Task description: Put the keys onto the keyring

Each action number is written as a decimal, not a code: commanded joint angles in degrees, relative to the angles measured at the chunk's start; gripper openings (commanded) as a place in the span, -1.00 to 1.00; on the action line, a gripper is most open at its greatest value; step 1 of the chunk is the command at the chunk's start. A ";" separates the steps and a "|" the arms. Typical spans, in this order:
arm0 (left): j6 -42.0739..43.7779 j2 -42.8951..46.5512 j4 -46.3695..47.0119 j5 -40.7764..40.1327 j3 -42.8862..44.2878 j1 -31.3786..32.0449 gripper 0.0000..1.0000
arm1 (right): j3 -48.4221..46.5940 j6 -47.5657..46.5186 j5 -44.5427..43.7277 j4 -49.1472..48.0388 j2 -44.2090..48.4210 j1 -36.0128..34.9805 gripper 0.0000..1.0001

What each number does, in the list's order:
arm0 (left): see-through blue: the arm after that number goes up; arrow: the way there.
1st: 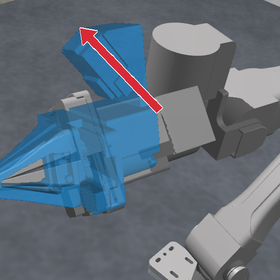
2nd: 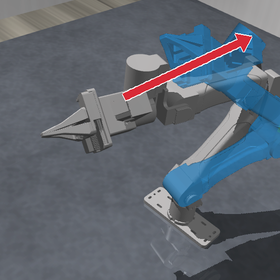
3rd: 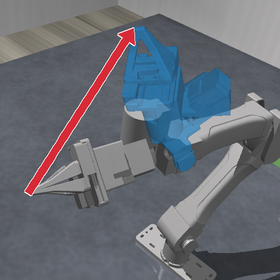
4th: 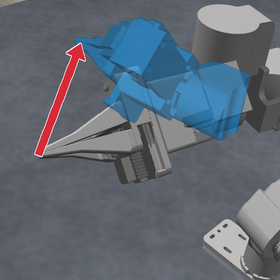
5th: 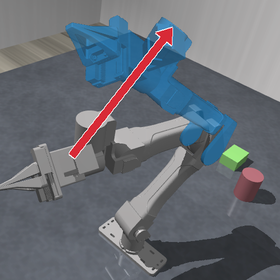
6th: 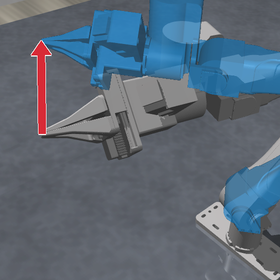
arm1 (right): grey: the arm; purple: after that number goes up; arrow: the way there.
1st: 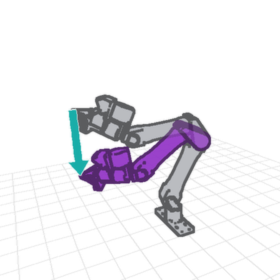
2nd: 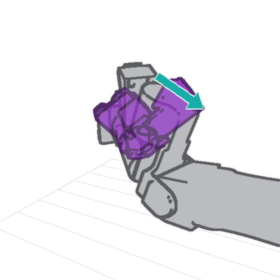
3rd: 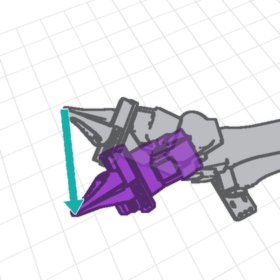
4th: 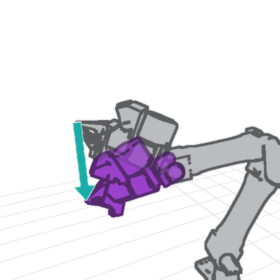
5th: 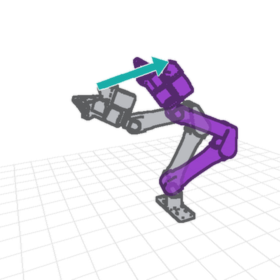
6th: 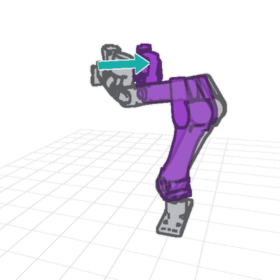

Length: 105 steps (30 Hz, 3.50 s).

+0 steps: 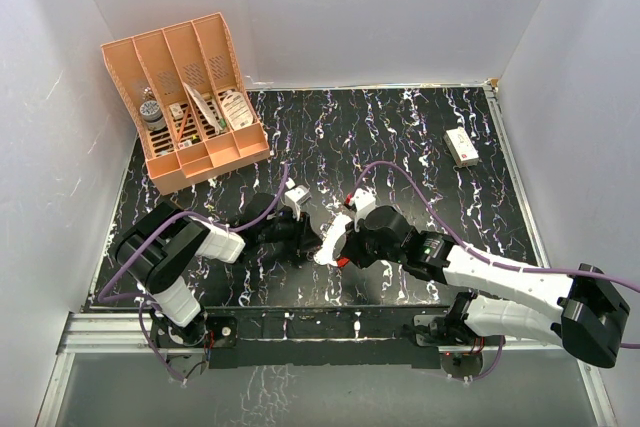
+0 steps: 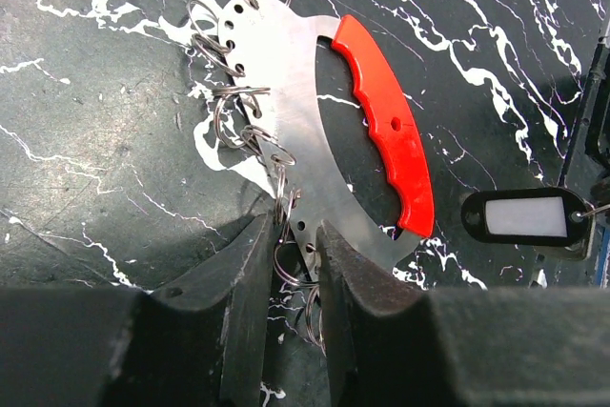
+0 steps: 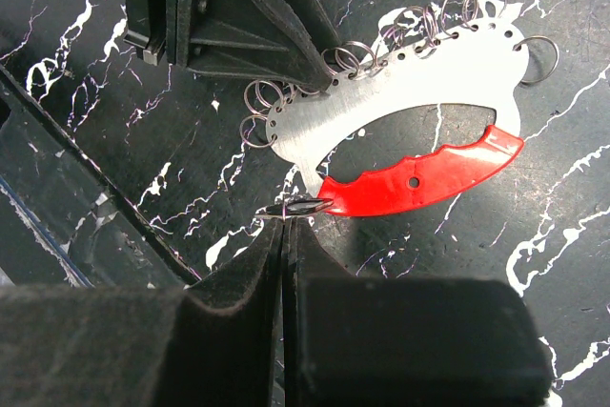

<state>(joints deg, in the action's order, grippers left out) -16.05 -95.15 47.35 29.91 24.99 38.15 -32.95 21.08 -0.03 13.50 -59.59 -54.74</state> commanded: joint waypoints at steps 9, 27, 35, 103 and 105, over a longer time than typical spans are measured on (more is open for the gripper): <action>0.07 -2.05 1.11 -0.37 -0.09 0.23 -0.78 | -0.08 0.10 0.30 -2.46 0.41 -0.10 -1.00; 1.13 10.72 -5.74 -5.85 -0.25 0.30 -1.00 | 1.44 -1.76 6.25 -6.28 -2.17 -0.07 -1.00; 2.08 16.39 -9.41 -7.37 -0.50 0.50 -1.00 | 0.72 -2.14 3.48 -13.53 -6.59 -0.10 -1.00; 7.24 24.66 -10.78 -14.18 -2.05 7.15 -1.00 | -3.70 -0.39 5.59 -26.64 -13.49 5.26 -1.00; 7.29 24.88 -10.79 -14.18 -2.14 7.20 -1.00 | -3.53 -0.11 5.42 -26.61 -13.40 5.41 -1.00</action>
<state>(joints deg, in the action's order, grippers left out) -9.72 -72.01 35.68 15.66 21.65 44.88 -33.67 20.93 5.39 -9.69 -72.62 -49.80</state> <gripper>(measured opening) 0.011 0.008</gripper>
